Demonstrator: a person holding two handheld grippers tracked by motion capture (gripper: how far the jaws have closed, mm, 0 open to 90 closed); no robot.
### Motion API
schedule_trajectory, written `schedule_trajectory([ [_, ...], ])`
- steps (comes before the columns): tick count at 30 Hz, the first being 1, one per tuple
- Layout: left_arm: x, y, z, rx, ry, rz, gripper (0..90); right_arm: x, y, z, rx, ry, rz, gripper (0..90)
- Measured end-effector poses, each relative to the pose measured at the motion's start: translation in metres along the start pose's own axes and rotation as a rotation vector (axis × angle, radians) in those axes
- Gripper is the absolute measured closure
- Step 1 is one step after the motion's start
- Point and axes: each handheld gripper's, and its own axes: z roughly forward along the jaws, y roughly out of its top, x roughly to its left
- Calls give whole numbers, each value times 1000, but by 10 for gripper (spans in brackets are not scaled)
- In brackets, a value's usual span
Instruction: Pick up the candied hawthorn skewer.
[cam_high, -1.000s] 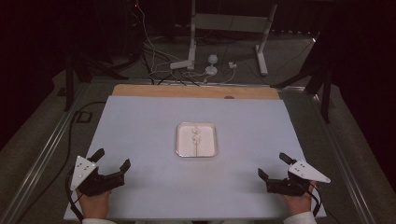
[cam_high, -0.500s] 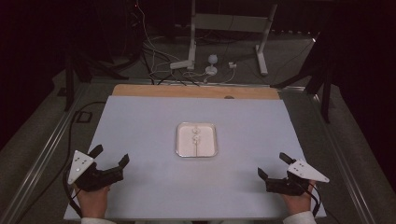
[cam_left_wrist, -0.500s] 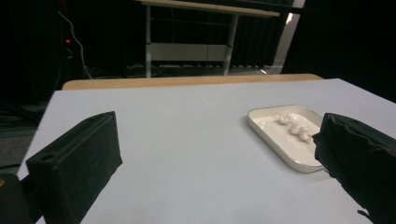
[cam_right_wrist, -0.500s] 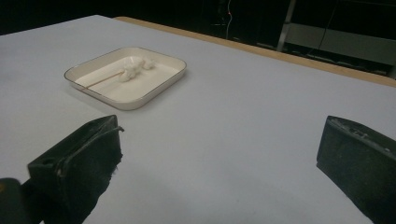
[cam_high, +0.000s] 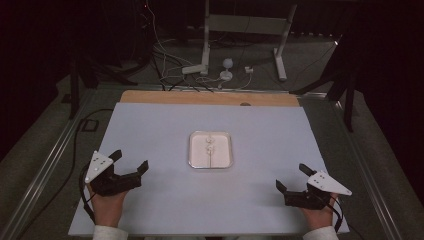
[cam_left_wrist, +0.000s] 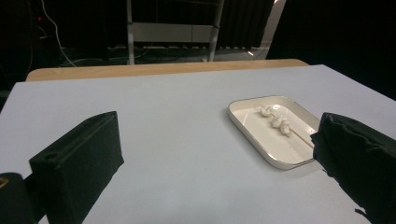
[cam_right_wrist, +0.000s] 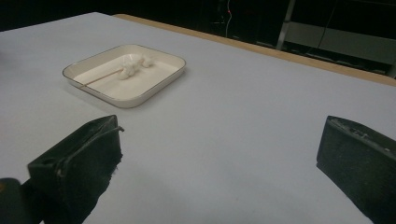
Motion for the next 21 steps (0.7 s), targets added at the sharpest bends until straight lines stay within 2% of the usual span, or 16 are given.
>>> schedule_trajectory([
  [3,-4,2,6,0,-12,-5,19,1,0,1,10,-1,-2,0],
  [11,-20,9,27,17,-51,13,19,4,0,2,13,-1,-22,0],
  [21,-38,13,59,46,-96,24,19,3,0,1,10,-7,-17,0],
])
